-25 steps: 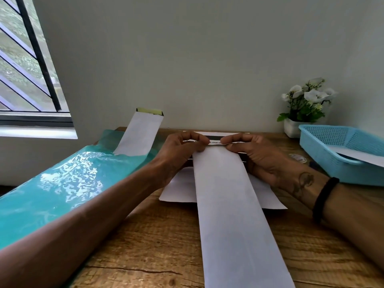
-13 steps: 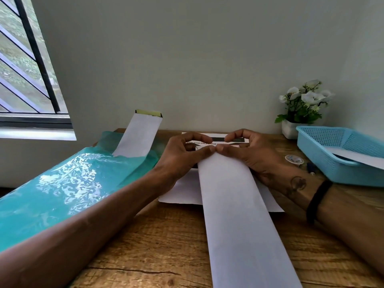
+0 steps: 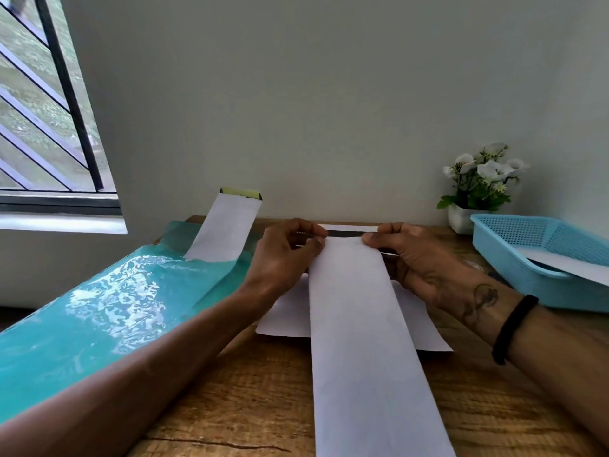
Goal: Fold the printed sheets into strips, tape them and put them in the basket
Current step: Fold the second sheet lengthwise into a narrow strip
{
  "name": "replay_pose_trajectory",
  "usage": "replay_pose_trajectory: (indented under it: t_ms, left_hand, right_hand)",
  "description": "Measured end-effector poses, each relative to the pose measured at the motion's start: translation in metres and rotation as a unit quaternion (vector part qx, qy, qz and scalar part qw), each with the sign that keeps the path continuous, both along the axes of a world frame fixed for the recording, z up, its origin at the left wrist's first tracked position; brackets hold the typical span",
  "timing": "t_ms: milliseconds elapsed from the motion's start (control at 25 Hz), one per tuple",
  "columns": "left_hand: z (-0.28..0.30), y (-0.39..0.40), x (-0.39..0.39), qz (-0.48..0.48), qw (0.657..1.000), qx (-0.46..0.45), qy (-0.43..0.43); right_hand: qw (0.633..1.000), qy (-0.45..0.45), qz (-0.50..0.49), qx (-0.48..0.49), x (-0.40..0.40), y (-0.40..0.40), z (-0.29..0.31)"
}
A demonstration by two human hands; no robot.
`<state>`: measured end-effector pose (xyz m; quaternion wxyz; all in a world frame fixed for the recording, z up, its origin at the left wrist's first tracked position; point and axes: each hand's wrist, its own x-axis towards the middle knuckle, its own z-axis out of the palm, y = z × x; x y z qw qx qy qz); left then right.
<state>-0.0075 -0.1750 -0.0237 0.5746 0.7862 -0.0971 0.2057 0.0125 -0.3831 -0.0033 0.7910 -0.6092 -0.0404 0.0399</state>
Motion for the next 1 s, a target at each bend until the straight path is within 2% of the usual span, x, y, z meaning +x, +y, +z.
replay_pose_trajectory:
  t_ms: [80,120,200,280,360,480,600,640,720,800,840,920,1000]
  left_hand:
    - [-0.003,0.002,0.001,0.061,0.979,0.159,-0.108]
    - [-0.004,0.001,0.001,0.070,0.965,0.205,-0.148]
    - [-0.001,-0.003,-0.003,0.054,0.961,0.216,-0.165]
    - [0.004,-0.010,-0.010,0.019,0.982,0.158,-0.102]
    - [0.011,-0.014,-0.013,-0.029,0.999,0.042,0.001]
    - [0.016,-0.007,-0.010,-0.052,0.982,-0.128,0.130]
    - [0.011,-0.001,-0.008,-0.045,0.969,-0.182,0.163]
    - [0.010,-0.001,-0.008,-0.030,0.961,-0.211,0.177]
    - [0.012,0.000,-0.008,0.005,0.946,-0.262,0.190]
    - [0.013,0.002,-0.005,0.039,0.939,-0.287,0.188]
    - [0.013,0.004,-0.003,0.051,0.936,-0.294,0.187]
    - [0.012,0.007,0.000,0.061,0.928,-0.315,0.189]
    - [0.012,0.008,-0.001,0.061,0.924,-0.327,0.189]
  right_hand:
    - [1.000,-0.006,-0.008,-0.005,0.000,0.001,-0.002]
    - [1.000,-0.010,-0.011,-0.001,0.000,0.002,-0.001]
    - [0.999,-0.019,0.000,0.029,-0.001,0.005,0.001]
    - [0.998,-0.032,0.039,0.043,-0.005,0.006,0.005]
    - [0.995,-0.074,0.062,-0.026,-0.010,0.008,0.007]
    - [0.966,-0.190,0.023,-0.172,-0.016,0.014,0.002]
    - [0.923,-0.270,-0.054,-0.269,-0.014,0.015,-0.005]
    - [0.924,-0.256,-0.077,-0.272,-0.012,0.013,-0.007]
    - [0.960,-0.173,-0.066,-0.209,-0.008,0.009,-0.008]
    - [0.993,-0.060,0.040,-0.096,-0.007,0.006,-0.008]
    - [0.993,-0.020,0.095,-0.063,-0.008,0.004,-0.007]
    - [0.985,0.005,0.166,-0.051,-0.009,0.002,-0.005]
    - [0.985,0.001,0.166,-0.054,-0.007,0.000,-0.002]
